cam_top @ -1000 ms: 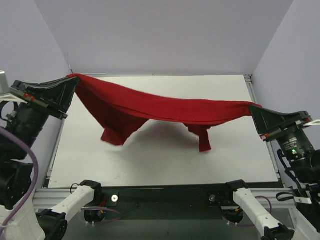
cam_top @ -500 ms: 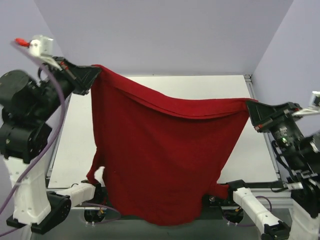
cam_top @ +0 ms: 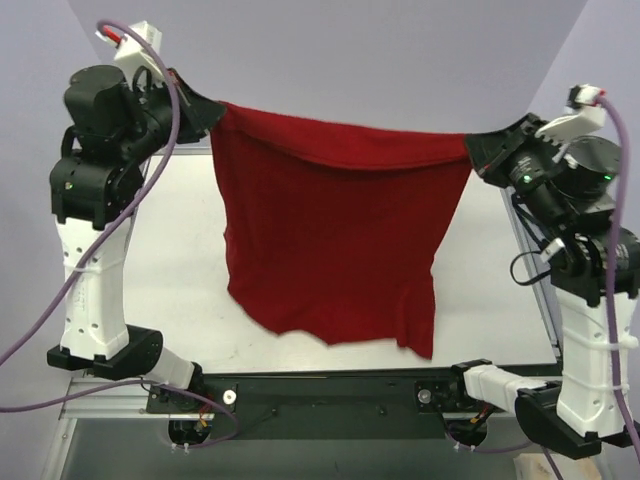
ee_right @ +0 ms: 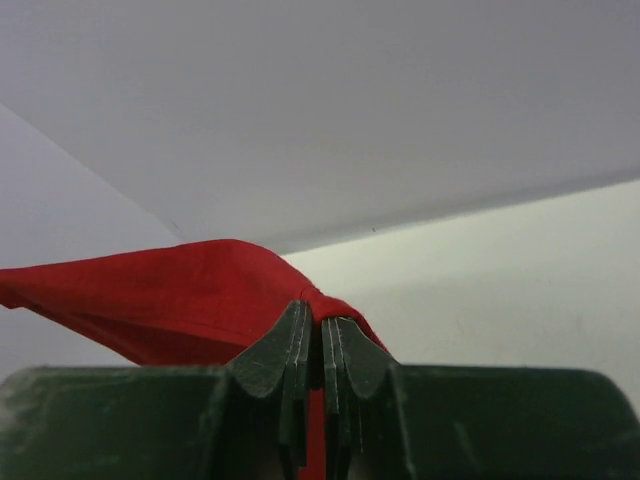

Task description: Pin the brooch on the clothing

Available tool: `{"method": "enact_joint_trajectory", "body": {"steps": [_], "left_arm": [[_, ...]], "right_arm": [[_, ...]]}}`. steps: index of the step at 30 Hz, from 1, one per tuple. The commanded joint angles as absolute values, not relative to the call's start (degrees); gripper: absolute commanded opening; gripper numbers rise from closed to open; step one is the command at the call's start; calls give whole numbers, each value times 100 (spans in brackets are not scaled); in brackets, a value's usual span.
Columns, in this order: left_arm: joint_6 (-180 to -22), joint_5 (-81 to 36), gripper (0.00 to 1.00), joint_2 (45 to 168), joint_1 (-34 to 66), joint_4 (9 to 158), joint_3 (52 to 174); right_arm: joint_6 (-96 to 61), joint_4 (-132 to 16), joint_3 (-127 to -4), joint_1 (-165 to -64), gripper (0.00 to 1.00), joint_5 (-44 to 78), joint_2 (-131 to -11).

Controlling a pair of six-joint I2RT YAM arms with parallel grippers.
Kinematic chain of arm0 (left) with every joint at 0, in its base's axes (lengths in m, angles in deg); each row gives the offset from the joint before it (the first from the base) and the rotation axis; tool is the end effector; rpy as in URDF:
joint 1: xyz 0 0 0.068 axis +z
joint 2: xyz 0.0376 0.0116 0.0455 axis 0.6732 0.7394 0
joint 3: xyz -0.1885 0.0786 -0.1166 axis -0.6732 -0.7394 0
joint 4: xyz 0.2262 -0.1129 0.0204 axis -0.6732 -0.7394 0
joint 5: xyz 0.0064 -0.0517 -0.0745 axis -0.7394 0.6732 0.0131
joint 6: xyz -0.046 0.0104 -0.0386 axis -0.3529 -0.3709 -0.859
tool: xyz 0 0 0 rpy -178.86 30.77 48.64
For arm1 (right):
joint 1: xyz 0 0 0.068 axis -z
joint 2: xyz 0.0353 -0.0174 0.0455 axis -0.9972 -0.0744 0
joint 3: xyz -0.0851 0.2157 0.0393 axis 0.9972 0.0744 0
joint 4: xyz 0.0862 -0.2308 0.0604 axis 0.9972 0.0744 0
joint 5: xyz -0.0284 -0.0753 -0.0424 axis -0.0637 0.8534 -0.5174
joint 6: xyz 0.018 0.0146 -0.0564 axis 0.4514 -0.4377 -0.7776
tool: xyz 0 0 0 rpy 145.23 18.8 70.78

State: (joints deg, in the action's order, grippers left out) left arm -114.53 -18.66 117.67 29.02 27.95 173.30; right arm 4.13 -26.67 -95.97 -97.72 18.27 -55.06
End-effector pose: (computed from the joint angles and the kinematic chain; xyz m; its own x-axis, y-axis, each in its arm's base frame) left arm 0.2354 -0.0654 0.5355 -0.2908 -0.3553 -0.8884 0.3366 0.8312 -0.4426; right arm 0.1775 0.0429 0.5363 -0.0204 0.4829 -0.8754 -0.3470 0.8177 0.4592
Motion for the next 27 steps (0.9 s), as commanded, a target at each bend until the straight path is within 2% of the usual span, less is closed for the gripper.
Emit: {"method": "enact_joint_trajectory", "body": {"steps": [1, 5, 13, 19, 27], "left_arm": [[-11583, -1910, 0, 11333, 2949, 3359, 18006], [-11689, -1778, 0, 10886, 2948, 3474, 17664], [-11716, -1778, 0, 9593, 2948, 3623, 16118], [-11865, -1304, 0, 9135, 2940, 3746, 16107], [-11804, -1127, 0, 9539, 2949, 3605, 16398]], "right_arm": [[517, -3204, -10339, -9751, 0, 1818, -5041], [543, -3222, -10060, -9751, 0, 1660, -4515], [631, -3170, -8969, -9760, 0, 1554, -3433], [666, -3099, -9345, -9751, 0, 1501, -3247], [412, -2985, -9637, -9760, 0, 1694, -3563]]}}
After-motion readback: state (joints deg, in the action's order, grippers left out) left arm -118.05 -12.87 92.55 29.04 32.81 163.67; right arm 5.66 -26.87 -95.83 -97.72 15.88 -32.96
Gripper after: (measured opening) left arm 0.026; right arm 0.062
